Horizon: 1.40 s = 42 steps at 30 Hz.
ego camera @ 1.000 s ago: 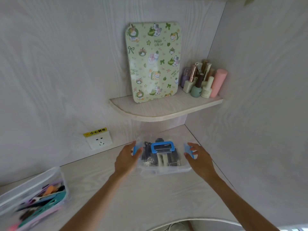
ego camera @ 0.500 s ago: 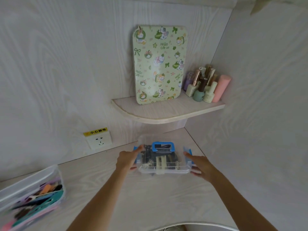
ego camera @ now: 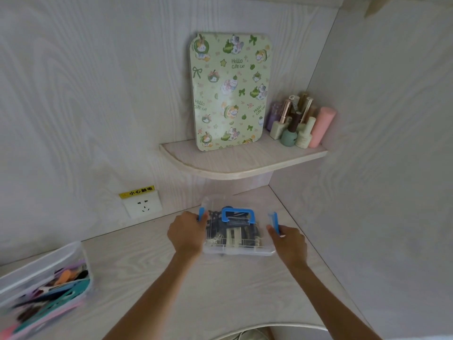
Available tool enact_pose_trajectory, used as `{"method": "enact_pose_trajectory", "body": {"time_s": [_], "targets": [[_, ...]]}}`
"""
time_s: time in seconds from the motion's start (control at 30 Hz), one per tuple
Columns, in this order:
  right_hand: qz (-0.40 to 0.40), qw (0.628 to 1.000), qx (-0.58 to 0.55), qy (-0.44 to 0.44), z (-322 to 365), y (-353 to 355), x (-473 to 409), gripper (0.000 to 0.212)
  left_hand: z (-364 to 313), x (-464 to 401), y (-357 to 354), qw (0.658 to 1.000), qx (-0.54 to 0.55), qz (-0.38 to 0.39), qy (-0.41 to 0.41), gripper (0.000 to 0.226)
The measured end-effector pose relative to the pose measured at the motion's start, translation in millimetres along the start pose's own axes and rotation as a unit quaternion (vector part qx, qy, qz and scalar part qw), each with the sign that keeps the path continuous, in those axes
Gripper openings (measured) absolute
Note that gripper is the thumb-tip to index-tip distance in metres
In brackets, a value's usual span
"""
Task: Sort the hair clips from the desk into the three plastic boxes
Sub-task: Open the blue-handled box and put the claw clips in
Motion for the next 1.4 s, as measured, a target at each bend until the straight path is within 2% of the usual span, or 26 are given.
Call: {"method": "enact_pose_trajectory", "body": {"time_s": [0.17, 0.27, 0.37, 0.47, 0.5, 0.67, 0.8, 1.0, 1.1, 1.17, 1.2, 1.27, 1.3, 1.37, 1.4], "targets": [[-0.030, 0.996, 0.082, 0.029, 4.5, -2.6, 9.7, 0.037, -4.0, 18.2, 12.0, 0.992, -0.085, 0.051, -0.083, 0.031], [-0.010, 0.990, 0.108, 0.086, 17.4, -11.9, 21.1, 0.036, 19.6, 24.3, 27.5, 0.989, -0.108, 0.070, -0.069, 0.026], [0.076, 0.986, 0.100, 0.110, 44.3, -37.1, 29.2, 0.031, 58.4, 27.9, 49.0, 0.990, -0.122, 0.065, -0.023, 0.022], [0.210, 0.972, 0.056, 0.089, 74.8, -64.8, 38.2, 0.045, 92.4, 30.5, 69.5, 0.990, -0.127, 0.049, 0.022, 0.026], [0.229, 0.967, 0.059, 0.096, 81.9, -71.3, 41.9, 0.049, 99.3, 31.4, 75.6, 0.990, -0.129, 0.046, 0.030, 0.026], [0.184, 0.966, 0.048, 0.174, 101.8, -91.7, 67.7, 0.043, 121.4, 41.0, 96.4, 0.982, -0.170, 0.040, 0.067, 0.023], [0.119, 0.959, 0.101, 0.235, 111.0, -93.5, 82.5, 0.040, 123.2, 46.7, 103.3, 0.982, -0.174, 0.031, 0.073, 0.023], [0.093, 0.951, 0.163, 0.246, 116.9, -95.8, 87.3, 0.040, 116.5, 46.2, 106.6, 0.969, -0.234, 0.062, 0.057, 0.022], [0.119, 0.964, 0.121, 0.203, 117.0, -100.9, 90.2, 0.043, 111.6, 46.7, 114.2, 0.956, -0.279, 0.090, 0.015, 0.020], [0.129, 0.973, 0.082, 0.171, 117.3, -103.8, 90.2, 0.043, 113.9, 51.3, 125.7, 0.964, -0.262, 0.029, -0.035, 0.017], [0.133, 0.976, 0.070, 0.160, 118.4, -106.4, 90.3, 0.043, 118.4, 55.9, 136.3, 0.967, -0.242, -0.033, -0.076, 0.015], [0.135, 0.978, 0.056, 0.150, 120.6, -108.5, 89.7, 0.043, 139.3, 61.1, 150.7, 0.949, -0.224, -0.154, -0.157, 0.027], [0.135, 0.978, 0.055, 0.151, 121.5, -110.5, 90.4, 0.043, 156.4, 62.4, 156.2, 0.942, -0.222, -0.191, -0.165, 0.040], [0.136, 0.978, 0.054, 0.151, 123.8, -111.9, 90.8, 0.042, 193.3, 61.4, 162.9, 0.952, -0.239, -0.158, -0.108, 0.063], [0.137, 0.978, 0.053, 0.150, 125.4, -113.3, 90.7, 0.042, 210.6, 61.3, 163.6, 0.961, -0.247, -0.103, -0.065, 0.072]]}}
Point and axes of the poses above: each hand's wrist, its own x-axis away from the middle knuckle, its own y-axis out of the back of the hand, z = x × y, the point moved 2 cm from there along -x, towards the middle knuckle, and after that the axes turned 8 degrees about -y, right-handed, at the moved point
